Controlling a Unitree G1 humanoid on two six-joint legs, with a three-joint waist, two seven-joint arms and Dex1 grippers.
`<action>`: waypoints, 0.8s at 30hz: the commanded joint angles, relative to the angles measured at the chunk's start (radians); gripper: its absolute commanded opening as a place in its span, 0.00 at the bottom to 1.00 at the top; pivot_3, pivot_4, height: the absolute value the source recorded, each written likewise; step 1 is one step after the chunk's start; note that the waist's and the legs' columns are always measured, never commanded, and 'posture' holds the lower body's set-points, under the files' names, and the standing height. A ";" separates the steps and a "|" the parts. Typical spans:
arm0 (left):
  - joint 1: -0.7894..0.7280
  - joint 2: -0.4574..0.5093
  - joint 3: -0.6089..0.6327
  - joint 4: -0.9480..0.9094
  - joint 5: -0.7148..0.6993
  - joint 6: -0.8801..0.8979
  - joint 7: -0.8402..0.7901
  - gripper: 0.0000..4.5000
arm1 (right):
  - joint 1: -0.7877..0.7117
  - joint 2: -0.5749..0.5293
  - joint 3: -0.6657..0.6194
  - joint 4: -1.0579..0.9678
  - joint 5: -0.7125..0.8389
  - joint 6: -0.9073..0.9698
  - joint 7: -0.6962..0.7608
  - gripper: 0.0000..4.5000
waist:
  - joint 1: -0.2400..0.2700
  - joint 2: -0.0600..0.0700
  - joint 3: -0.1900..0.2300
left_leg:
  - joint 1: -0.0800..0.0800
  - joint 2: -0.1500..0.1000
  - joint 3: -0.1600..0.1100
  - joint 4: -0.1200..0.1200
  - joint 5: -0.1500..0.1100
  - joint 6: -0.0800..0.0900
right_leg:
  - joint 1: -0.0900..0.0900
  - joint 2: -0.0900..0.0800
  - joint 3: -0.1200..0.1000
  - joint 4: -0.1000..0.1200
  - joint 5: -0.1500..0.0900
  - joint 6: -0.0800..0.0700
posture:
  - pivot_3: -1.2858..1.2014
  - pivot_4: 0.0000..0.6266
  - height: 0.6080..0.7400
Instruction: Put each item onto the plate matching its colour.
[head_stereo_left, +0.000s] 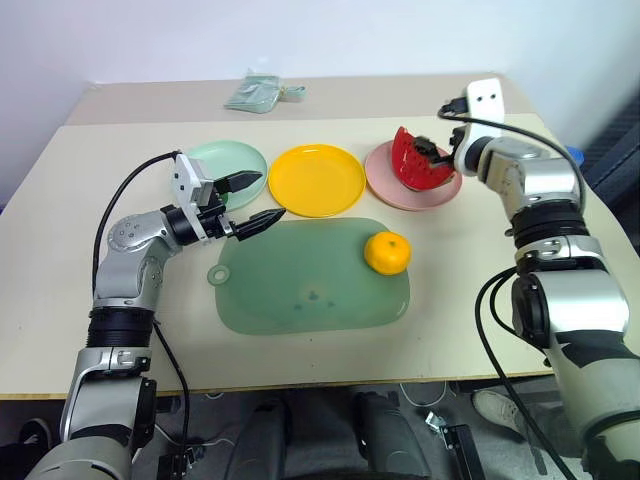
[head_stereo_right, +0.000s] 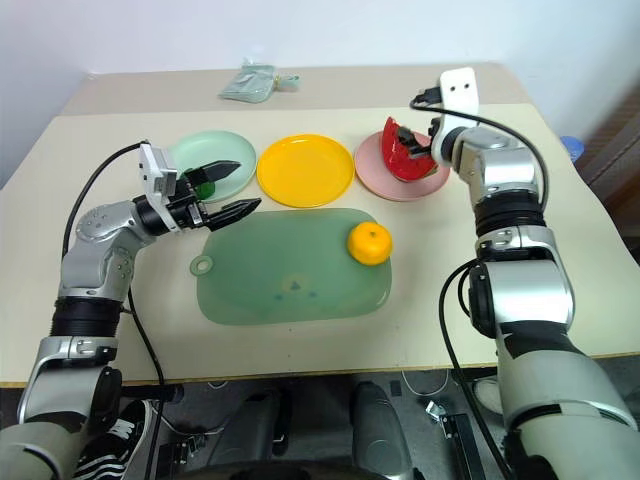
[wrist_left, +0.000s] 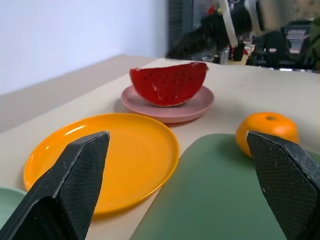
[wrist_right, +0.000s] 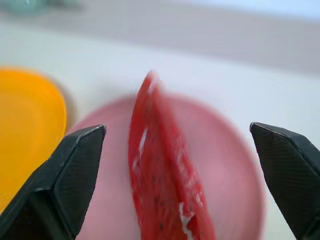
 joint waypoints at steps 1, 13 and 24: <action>0.004 0.014 0.016 -0.043 -0.023 -0.002 -0.015 1.00 | 0.010 -0.025 -0.087 -0.250 0.112 0.068 0.104 0.99 | -0.001 0.000 0.000 | 0.000 0.000 0.000 0.000 0.000 0.000 | 0.000 0.000 0.000 0.000 0.000 0.000 | 0.52 0.24 1.00; 0.101 0.132 -0.022 -0.208 -0.196 0.272 -0.246 1.00 | 0.577 -0.210 -0.053 -1.099 0.363 0.332 0.436 0.99 | 0.005 0.000 0.000 | 0.000 0.000 -0.002 0.002 0.000 0.000 | 0.002 0.000 -0.001 0.000 0.000 0.000 | 0.52 0.24 1.00; 0.114 0.151 -0.030 -0.227 -0.182 0.281 -0.260 1.00 | 0.686 -0.206 0.090 -1.130 0.229 0.289 0.374 0.99 | 0.005 0.000 0.000 | 0.001 0.000 -0.002 0.003 0.000 0.000 | 0.003 0.000 -0.001 0.000 0.000 0.000 | 0.52 0.24 1.00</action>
